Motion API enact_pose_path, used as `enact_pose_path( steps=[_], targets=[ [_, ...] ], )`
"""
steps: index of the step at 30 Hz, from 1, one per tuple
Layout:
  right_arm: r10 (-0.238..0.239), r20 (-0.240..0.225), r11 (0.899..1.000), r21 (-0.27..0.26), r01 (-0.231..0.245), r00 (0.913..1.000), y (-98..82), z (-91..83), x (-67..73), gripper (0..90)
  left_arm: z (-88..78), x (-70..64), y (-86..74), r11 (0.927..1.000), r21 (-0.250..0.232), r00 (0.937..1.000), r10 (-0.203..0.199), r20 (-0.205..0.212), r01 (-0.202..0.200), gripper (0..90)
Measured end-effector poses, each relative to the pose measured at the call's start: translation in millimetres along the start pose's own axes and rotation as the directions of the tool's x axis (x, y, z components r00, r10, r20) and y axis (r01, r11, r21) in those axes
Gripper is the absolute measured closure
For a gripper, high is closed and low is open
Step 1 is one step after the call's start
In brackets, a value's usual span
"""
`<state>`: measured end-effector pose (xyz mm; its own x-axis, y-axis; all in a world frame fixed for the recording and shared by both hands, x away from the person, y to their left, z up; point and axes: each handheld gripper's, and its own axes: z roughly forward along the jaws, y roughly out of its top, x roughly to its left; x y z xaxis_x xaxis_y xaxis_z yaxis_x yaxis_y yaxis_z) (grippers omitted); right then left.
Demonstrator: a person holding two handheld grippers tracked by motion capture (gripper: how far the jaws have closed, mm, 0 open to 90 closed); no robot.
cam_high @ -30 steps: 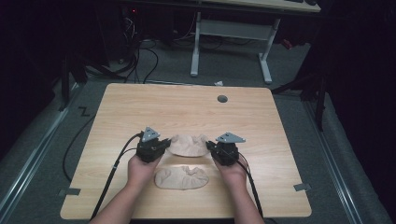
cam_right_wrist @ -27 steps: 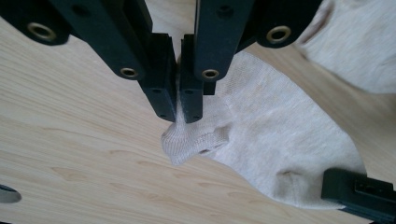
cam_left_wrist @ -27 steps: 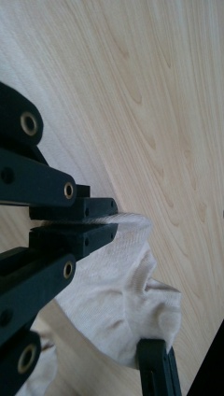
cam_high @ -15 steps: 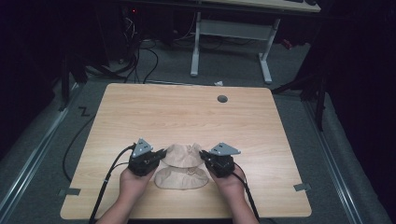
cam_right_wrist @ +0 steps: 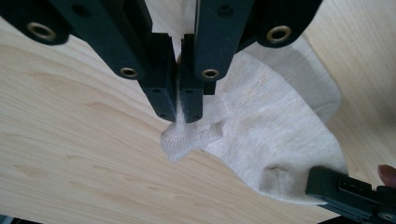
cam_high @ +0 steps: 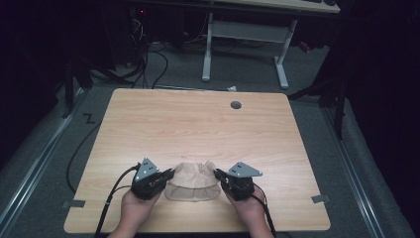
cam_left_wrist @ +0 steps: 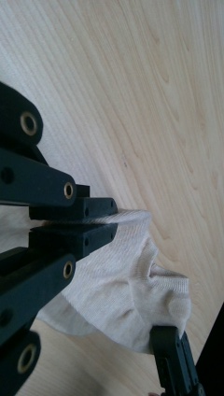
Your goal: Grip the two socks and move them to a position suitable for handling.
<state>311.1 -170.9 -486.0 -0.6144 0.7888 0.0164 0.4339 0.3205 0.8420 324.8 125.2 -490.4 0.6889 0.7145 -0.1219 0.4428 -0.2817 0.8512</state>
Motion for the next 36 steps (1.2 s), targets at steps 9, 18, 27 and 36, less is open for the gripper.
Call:
enact_pose_path(
  steps=[9,18,27,36],
  targets=[
    [0.0,-0.025,1.0,0.028,0.001,0.9997,-13.5,-4.0,1.7,86.6,-3.2,-5.1,-14.7,0.9998,0.019,1.0,-0.001,0.005,0.001,86.7],
    [-0.002,-0.05,0.997,0.075,0.005,0.9987,-22.9,3.2,8.2,86.6,-7.7,-7.2,-30.5,0.9985,0.047,0.9989,0.031,-0.036,-0.029,86.5],
    [-0.023,-0.034,0.988,0.154,0.028,0.9992,-30.4,13.6,8.5,86.3,3.2,-10.5,-40.7,0.9901,0.123,0.9946,0.077,-0.071,-0.067,85.0],
    [-0.011,0.002,0.984,0.178,0.011,0.9999,-28.2,27.6,-0.7,82.9,25.9,-0.6,-31.5,0.9838,0.162,0.9908,0.092,-0.099,-0.075,81.2]
  ],
)
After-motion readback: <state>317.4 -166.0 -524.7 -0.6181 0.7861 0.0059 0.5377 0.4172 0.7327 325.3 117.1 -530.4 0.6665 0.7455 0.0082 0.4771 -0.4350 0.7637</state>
